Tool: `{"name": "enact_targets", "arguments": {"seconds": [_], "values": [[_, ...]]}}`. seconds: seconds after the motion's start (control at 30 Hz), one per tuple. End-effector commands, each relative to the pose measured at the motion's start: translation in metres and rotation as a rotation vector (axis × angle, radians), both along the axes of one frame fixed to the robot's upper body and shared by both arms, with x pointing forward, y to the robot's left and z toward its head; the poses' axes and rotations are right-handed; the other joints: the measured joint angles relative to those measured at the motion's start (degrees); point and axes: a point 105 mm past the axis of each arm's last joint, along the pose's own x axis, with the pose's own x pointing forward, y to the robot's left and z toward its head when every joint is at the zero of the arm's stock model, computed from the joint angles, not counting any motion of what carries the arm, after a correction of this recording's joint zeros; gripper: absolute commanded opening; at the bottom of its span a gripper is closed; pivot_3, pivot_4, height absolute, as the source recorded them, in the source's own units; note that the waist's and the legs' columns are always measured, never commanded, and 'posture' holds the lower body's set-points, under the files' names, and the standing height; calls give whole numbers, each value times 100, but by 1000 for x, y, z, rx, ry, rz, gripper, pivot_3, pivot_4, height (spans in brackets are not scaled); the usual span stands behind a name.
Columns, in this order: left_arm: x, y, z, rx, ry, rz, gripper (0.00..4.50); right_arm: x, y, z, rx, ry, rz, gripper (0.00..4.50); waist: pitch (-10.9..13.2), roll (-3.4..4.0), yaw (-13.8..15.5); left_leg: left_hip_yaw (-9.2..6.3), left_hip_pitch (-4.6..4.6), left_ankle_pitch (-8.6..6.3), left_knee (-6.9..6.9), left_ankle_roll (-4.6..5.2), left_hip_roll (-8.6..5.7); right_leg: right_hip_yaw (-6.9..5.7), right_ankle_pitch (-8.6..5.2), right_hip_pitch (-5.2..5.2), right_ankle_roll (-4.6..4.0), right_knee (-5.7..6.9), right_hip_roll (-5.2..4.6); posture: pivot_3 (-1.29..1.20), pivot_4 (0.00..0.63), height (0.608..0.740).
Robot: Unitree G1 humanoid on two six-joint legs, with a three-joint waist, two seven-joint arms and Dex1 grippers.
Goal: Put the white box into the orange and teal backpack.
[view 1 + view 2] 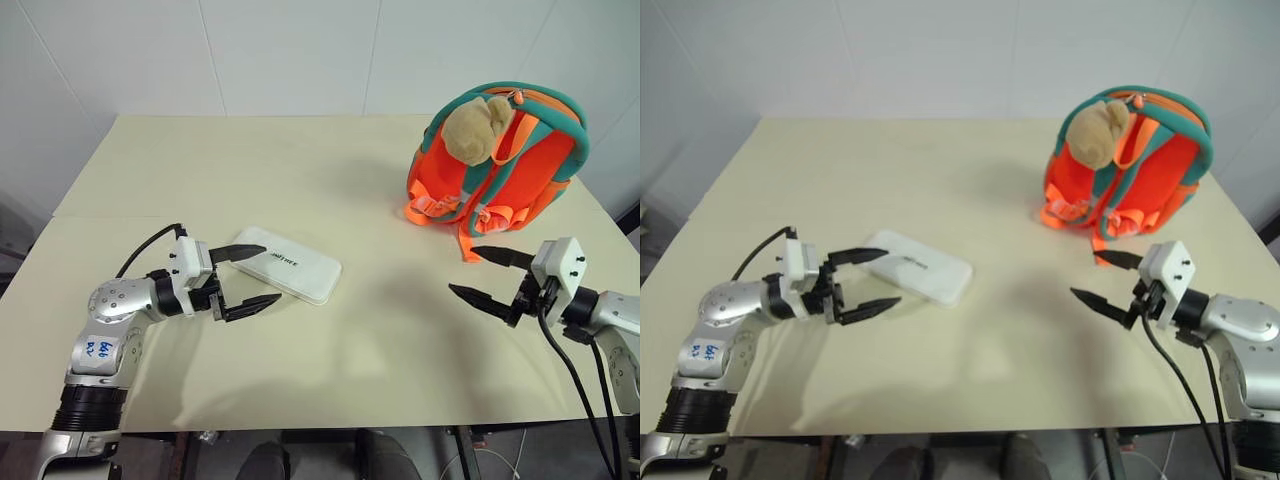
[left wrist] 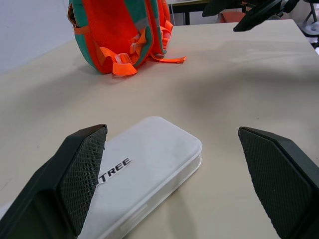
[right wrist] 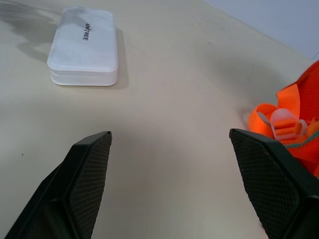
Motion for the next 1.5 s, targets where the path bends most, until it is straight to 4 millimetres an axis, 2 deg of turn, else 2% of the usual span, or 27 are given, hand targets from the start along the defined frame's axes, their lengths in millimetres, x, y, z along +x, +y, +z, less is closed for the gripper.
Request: {"name": "enact_targets", "arguments": {"seconds": [0.03,0.2,0.27,0.37,0.47,0.53,0.73,0.87,1.07,1.17,1.33,1.5], "values": [[3,6,9,13,-53,24,4489,-5,-2,16,-1,-49,-8,4500,0,0,0,0,0,0,0,0,0,0,0,0,0,0,0,0,150,740],[3,14,10,17,-54,49,4489,-5,4,10,27,-26,9,4500,0,0,-1,0,0,0,0,0,1,1,0,0,0,-1,1,0,150,740],[4,24,10,28,-49,74,4489,-1,14,6,35,-9,34,4500,0,0,-17,1,2,0,0,0,1,2,0,0,0,-1,1,0,150,740],[7,38,12,36,-51,105,4500,7,26,-6,-31,19,41,3892,0,0,-39,6,9,0,0,0,5,6,2,-2,-4,3,8,0,150,740],[18,65,17,54,-61,203,3881,21,47,-15,-34,51,37,2874,0,0,-26,3,8,0,0,0,7,4,3,-3,-8,3,12,0,150,740],[26,78,18,69,-67,257,3297,25,61,-22,-35,68,48,2202,0,0,-17,2,6,1,3,0,7,3,4,-4,-10,5,12,0,150,740],[50,93,14,124,-49,324,1331,36,91,-34,-32,109,50,120,0,0,18,-2,-12,0,0,0,4,-4,7,-8,-5,10,10,0,150,740],[68,98,8,154,-17,378,44,42,96,-39,-33,146,20,120,0,0,4,2,-16,-2,-2,5,3,-7,8,-10,-3,2,11,0,150,740],[98,101,3,161,2,505,44,39,109,-45,-44,202,44,120,-1,-1,-2,4,-16,-4,0,8,4,-16,7,-13,-2,6,11,0,150,740],[106,92,-2,157,4,507,44,36,119,-47,-40,215,63,120,-2,-3,-17,6,-16,-4,2,8,4,-16,8,-13,-2,11,12,0,150,740],[113,68,-14,131,32,461,44,34,133,-50,-25,229,76,120,-2,-4,-12,7,-16,-4,2,8,4,-17,8,-13,-2,10,11,0,150,740],[111,62,-21,131,47,435,44,35,143,-49,-14,225,81,120,-2,-4,-20,7,-17,-4,2,8,4,-17,8,-16,-1,13,11,0,150,740]]}}
